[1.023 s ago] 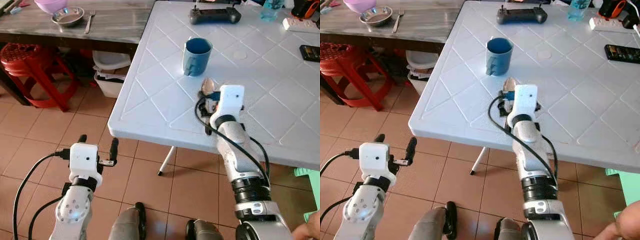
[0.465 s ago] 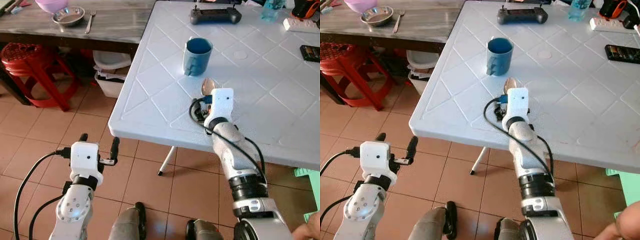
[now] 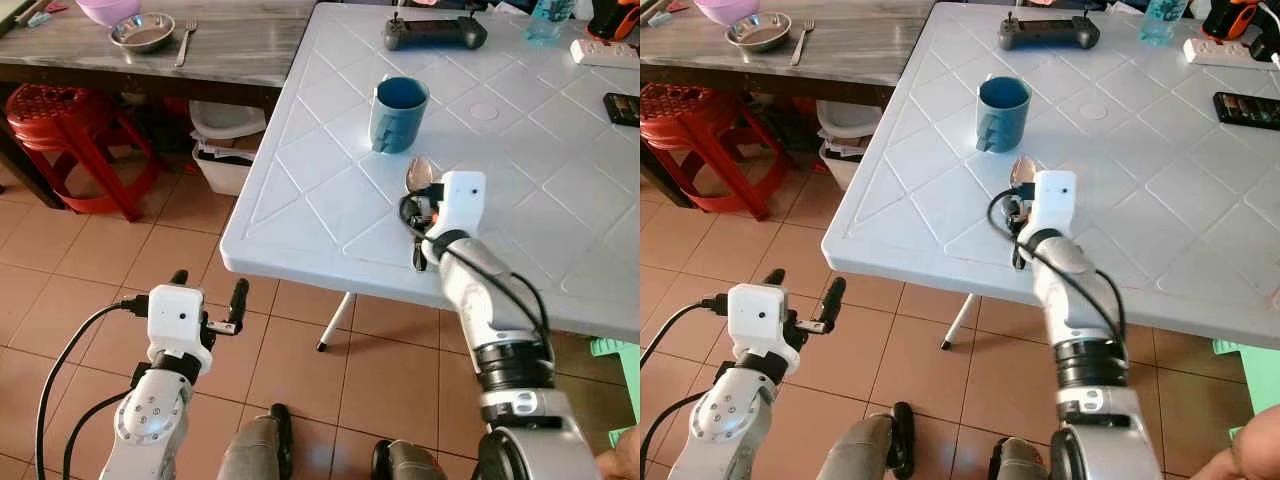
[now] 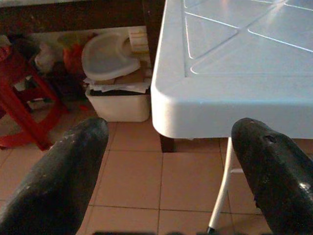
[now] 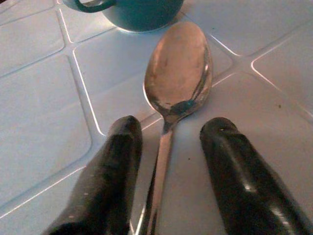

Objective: Setting the table

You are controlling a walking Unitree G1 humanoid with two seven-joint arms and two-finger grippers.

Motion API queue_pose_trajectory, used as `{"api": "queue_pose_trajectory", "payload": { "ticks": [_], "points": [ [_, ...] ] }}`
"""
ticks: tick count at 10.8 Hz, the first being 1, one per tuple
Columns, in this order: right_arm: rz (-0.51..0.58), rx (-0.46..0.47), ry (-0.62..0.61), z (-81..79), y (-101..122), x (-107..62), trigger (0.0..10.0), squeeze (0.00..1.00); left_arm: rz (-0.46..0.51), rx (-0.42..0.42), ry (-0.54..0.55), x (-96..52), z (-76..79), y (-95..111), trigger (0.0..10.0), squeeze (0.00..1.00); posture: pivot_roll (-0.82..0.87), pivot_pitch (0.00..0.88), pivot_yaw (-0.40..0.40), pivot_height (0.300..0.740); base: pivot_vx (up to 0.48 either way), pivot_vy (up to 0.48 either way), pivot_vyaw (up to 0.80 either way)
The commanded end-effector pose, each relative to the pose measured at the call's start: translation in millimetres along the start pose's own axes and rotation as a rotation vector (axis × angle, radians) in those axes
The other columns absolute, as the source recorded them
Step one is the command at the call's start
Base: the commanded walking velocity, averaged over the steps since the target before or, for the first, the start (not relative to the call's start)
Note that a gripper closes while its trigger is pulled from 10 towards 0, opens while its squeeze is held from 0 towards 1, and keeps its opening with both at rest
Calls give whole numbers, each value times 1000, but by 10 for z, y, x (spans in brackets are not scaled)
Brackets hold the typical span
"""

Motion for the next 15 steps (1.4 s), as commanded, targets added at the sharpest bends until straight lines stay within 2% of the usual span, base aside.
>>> {"api": "queue_pose_trajectory", "payload": {
  "ticks": [1,4,5,6,7,11,12,13,14,15],
  "points": [
    [-221,41,-41,153,-562,-49,0,0,-14,-1,-23,-9,24,-32,10000,0,89,227,54,740,0,0,0],
    [-330,57,-9,203,-763,-90,0,0,95,-52,-177,-64,209,175,10000,0,95,222,49,740,0,0,0],
    [-339,71,-10,208,-784,-95,0,0,109,-60,-197,-67,230,200,10000,0,94,222,46,740,0,0,0],
    [-363,103,-11,214,-845,-115,0,0,138,-66,-287,-89,342,259,10000,0,94,219,41,740,0,0,0],
    [-369,111,-9,208,-862,-121,0,0,140,-78,-328,-94,395,266,10000,0,89,215,43,740,0,0,0],
    [-388,160,-30,212,-949,-186,0,0,123,-85,-325,-73,435,221,10000,0,81,203,37,740,0,0,0],
    [-368,179,-32,174,-920,-193,0,0,105,-75,-303,-56,409,186,10000,0,80,203,37,740,0,0,0],
    [-253,157,-26,92,-715,-188,0,0,57,-36,-214,0,290,78,10000,0,79,203,32,740,0,0,0],
    [-187,150,-27,60,-597,-190,0,0,52,-26,-170,24,223,59,10000,0,77,204,30,740,0,0,0],
    [-37,172,-3,-60,-336,-238,0,0,51,-29,-79,79,90,63,10000,0,76,186,19,740,0,480,0]
  ]
}}
Point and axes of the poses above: a point about 5 cm out from each wrist's last joint towards the gripper, its own x axis pointing out of the wrist towards the gripper, its own y axis along the axis of the wrist's last joint, z = x × y, the point moved 5 cm from there along x, pointing out of the wrist towards the gripper, and after that the axes turned 9 degrees about x, right-handed, at the moved point
